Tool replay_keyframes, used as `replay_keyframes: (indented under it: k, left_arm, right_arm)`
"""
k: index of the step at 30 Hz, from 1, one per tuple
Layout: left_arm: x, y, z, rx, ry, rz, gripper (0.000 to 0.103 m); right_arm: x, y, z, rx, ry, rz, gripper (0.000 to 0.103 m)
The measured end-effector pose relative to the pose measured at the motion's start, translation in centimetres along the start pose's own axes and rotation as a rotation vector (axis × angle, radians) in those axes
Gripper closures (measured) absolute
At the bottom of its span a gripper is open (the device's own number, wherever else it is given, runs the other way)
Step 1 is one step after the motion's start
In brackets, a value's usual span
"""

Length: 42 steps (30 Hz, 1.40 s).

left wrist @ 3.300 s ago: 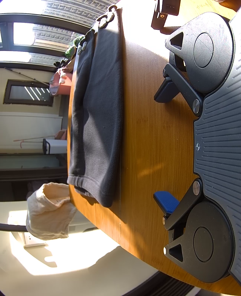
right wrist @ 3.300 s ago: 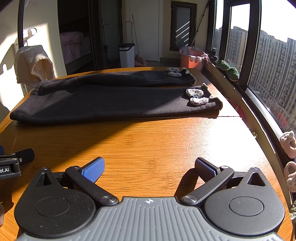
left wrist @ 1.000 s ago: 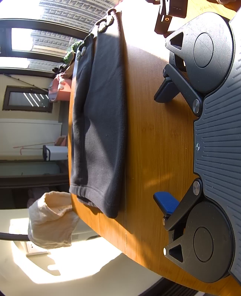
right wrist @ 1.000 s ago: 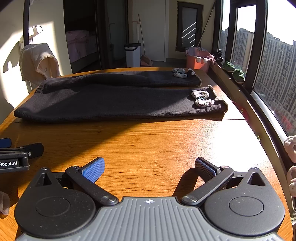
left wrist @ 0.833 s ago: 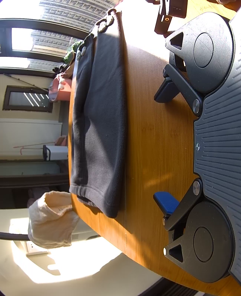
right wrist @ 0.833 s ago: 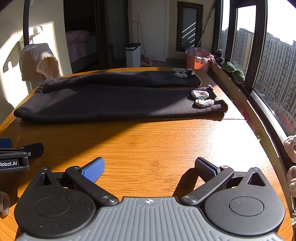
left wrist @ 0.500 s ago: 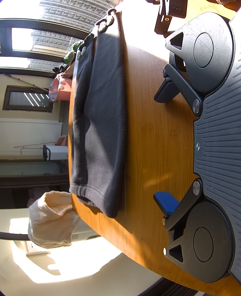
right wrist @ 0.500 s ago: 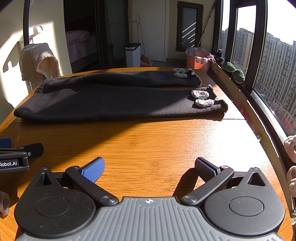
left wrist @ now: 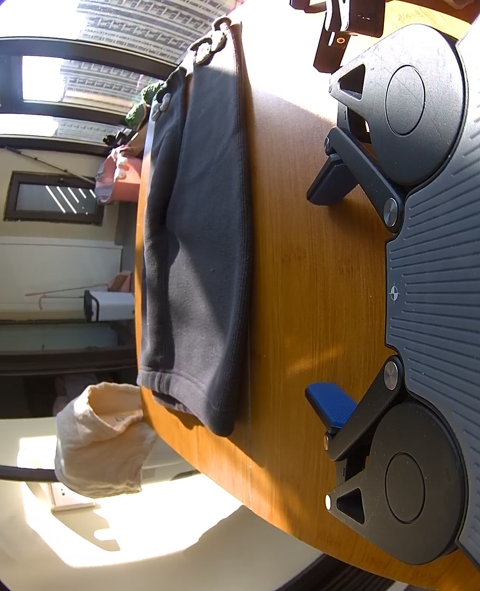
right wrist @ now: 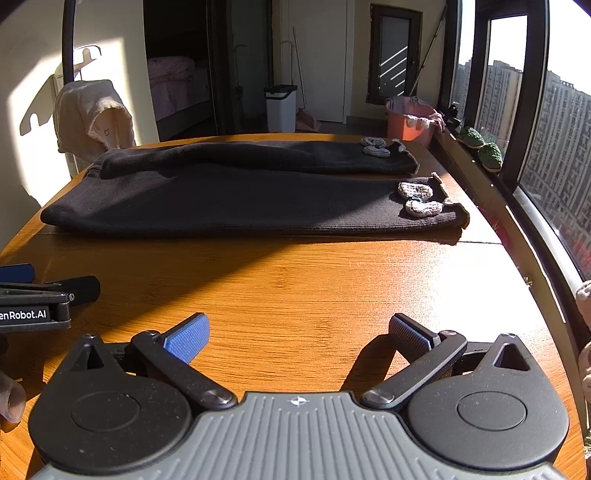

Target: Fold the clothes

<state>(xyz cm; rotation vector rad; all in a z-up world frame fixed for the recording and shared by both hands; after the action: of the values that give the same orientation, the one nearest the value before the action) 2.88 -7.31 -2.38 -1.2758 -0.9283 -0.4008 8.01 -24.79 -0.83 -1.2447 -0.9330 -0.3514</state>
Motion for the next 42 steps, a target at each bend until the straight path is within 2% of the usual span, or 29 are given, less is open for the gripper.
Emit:
replay_keyframes:
  k: [17,20,22,24,28,32,36,38,42]
  left_arm:
    - [0.0,0.0,0.0,-0.007,0.004,-0.001,0.0]
    - [0.3,-0.3,0.3,-0.068,0.0,0.008,0.0]
    - [1.2,-0.6,0.5,-0.181,-0.024,0.015,0.0]
    - [3.0,-0.7,0.5,-0.245,-0.035,-0.01,0.0]
    - [6.2,1.3,-0.3,-0.199,0.023,-0.039,0.0]
    - [7.7,4.4,-0.5,-0.197,0.021,0.011,0.0]
    - [7.8,6.5,0.3,-0.199,-0.03,0.064,0.0]
    - [7.4,7.0,0.9,-0.215,-0.059,0.068,0.0]
    - [6.4,6.8,0.5,-0.209,0.0,0.052,0.0]
  right_arm:
    - [0.3,0.5,-0.3,-0.023,0.018,0.002,0.0]
    - [0.5,0.3,-0.9,0.056,0.007,-0.013,0.0]
    - [1.1,0.1,-2.0,0.159,0.018,-0.064,0.0]
    - [2.3,0.4,-3.1,0.2,0.046,-0.12,0.0]
    - [6.1,3.3,-4.9,0.129,0.103,-0.111,0.0]
    - [8.4,6.5,-6.5,0.093,0.119,-0.082,0.0]
    - [8.5,8.5,-6.7,0.092,0.089,-0.039,0.0]
    - [7.8,8.4,-6.2,0.075,0.036,-0.05,0.0]
    - [7.1,7.9,-5.3,0.05,-0.027,-0.037,0.0]
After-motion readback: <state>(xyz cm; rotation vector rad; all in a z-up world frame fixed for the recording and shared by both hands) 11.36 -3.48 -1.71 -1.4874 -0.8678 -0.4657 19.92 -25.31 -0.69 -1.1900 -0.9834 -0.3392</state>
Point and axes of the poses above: each gripper's, at about its wrist camera, not at the fingertips, and y roughly the way its jaws point, z to its left, x to its top, the point moved 1 cm from there along y, roughly the way its jaws point, and after that the axes turned 2 degrees about -z, right-handed, at the moved point
